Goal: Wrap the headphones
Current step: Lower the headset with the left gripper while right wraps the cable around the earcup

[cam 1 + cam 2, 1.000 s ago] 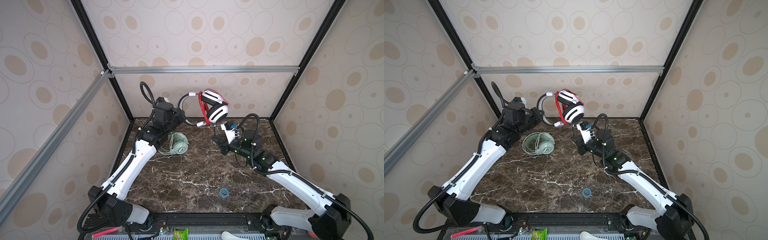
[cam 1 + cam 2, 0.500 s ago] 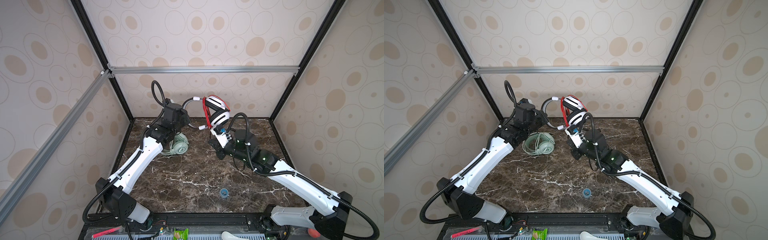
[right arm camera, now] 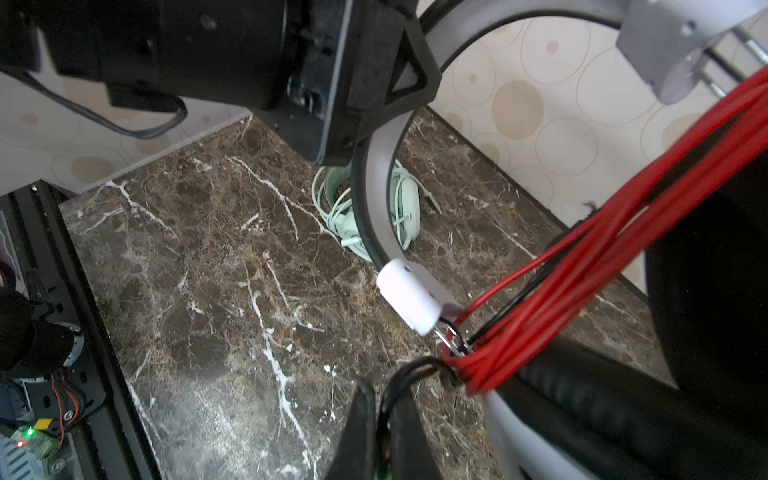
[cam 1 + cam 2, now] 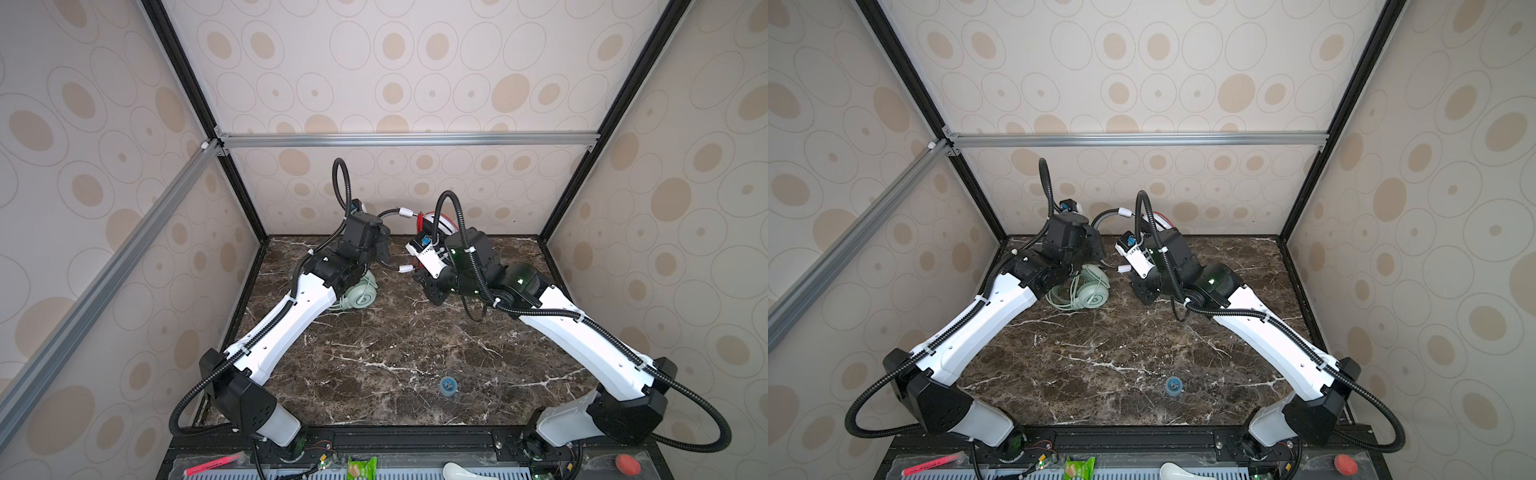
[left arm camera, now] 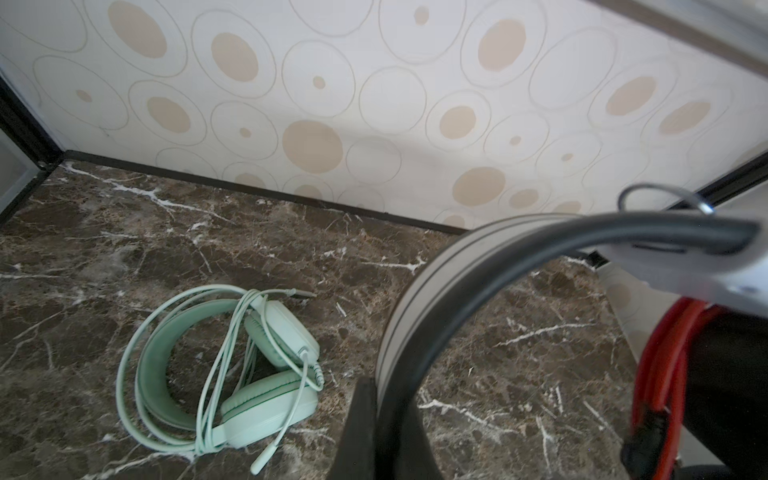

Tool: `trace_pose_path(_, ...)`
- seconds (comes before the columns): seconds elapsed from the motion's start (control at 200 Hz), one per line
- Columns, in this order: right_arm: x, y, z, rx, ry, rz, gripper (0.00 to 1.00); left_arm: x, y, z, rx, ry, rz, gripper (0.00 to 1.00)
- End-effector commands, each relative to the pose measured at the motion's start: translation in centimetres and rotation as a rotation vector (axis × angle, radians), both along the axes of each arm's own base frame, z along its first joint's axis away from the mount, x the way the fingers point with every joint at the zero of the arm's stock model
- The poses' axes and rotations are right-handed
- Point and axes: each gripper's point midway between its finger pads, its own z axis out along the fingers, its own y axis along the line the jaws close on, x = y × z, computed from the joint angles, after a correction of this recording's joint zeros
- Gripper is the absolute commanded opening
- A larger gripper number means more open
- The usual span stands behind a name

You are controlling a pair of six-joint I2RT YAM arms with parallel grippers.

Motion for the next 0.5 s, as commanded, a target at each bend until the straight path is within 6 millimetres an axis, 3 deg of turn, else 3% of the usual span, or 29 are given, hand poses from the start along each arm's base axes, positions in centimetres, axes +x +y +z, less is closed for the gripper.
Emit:
trace_pose_path(0.0,-0.5,-0.1,1.1,-0.019,-0.01,0.011,0.0,-1.1,-0.2,-0.9,0.076,0.028,-0.075,0.0)
trace_pose_path(0.2,-1.0,-0.1,-0.8,-0.135,0.03,0.082,0.0,-2.3,-1.3,-4.2,0.215,0.136,-0.206,0.0)
trace_pose_path(0.49,-0.6,-0.7,-1.1,-0.286,-0.052,0.179,0.0,-3.2,-3.0,-5.6,0.257,0.172,-0.315,0.0)
